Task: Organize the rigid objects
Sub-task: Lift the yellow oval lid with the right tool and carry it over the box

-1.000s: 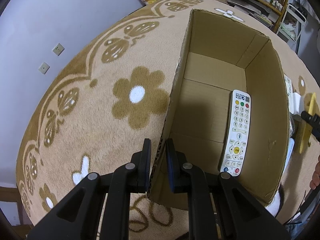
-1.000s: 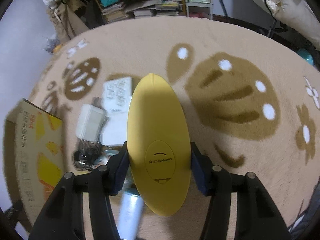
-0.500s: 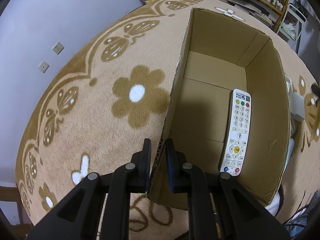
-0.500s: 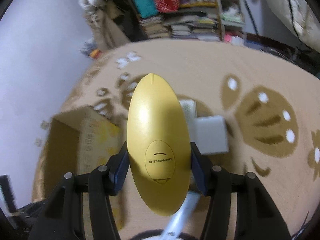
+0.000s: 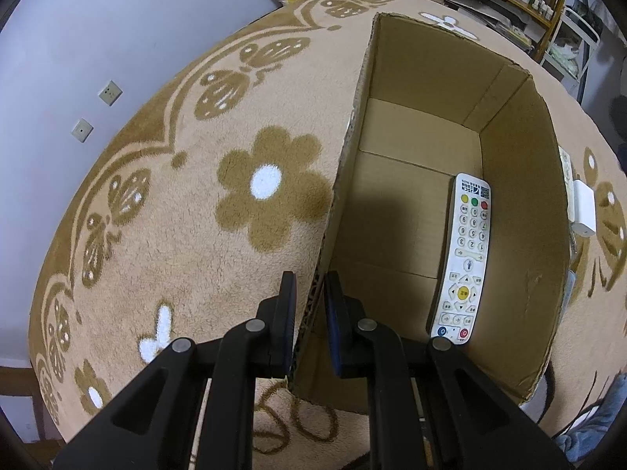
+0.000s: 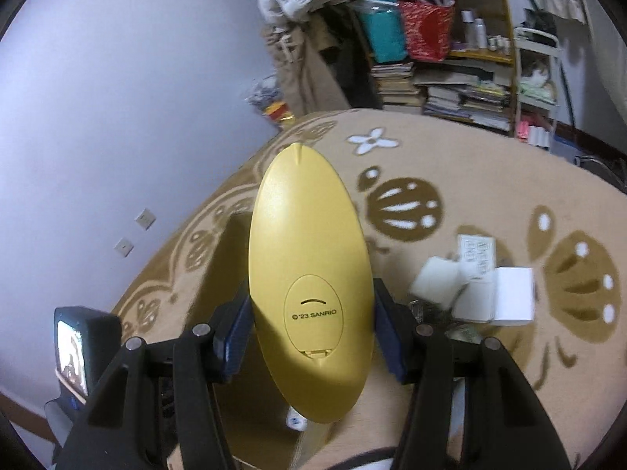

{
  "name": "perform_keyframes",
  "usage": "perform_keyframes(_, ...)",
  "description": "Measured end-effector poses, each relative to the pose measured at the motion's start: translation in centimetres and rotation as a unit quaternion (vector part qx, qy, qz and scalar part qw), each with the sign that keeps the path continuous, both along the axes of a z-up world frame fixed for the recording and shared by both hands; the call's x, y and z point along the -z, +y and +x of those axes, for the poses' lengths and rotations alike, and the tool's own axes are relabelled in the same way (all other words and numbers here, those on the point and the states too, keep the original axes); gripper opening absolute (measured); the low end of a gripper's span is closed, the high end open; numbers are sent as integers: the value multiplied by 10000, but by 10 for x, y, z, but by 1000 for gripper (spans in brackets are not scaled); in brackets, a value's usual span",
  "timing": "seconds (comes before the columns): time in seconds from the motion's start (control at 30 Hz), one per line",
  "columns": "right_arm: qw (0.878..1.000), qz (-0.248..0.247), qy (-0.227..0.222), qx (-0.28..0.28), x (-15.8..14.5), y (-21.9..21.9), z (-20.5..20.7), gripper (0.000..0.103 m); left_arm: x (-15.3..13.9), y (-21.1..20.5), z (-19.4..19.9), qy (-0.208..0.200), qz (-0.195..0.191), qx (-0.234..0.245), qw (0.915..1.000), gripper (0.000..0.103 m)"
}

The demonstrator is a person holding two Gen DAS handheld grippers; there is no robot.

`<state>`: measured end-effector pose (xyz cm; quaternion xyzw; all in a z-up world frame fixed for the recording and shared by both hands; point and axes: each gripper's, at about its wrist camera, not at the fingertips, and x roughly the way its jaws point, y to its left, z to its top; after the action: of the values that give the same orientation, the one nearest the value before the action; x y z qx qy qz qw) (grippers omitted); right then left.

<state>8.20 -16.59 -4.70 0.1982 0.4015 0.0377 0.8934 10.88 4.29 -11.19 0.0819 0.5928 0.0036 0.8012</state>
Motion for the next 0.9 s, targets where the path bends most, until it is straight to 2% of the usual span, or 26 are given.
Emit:
perform_keyframes(0.23, 9986, 525, -53, -101, 22, 17, 9, 61, 1, 4, 0, 30, -104, 0, 9999, 13)
perform_keyframes(0.4, 9987, 393, -71, -309, 30, 28, 11, 61, 3, 6, 1, 56, -165, 20, 9998, 13)
perform_keyframes(0.53, 9983, 388, 79, -418, 37, 33, 13, 61, 4, 6, 1, 75, -166, 5, 9998, 13)
perform_keyframes(0.9, 9985, 269, 304, -355, 47, 33, 12, 61, 3, 4, 1, 46, -172, -53, 9998, 12)
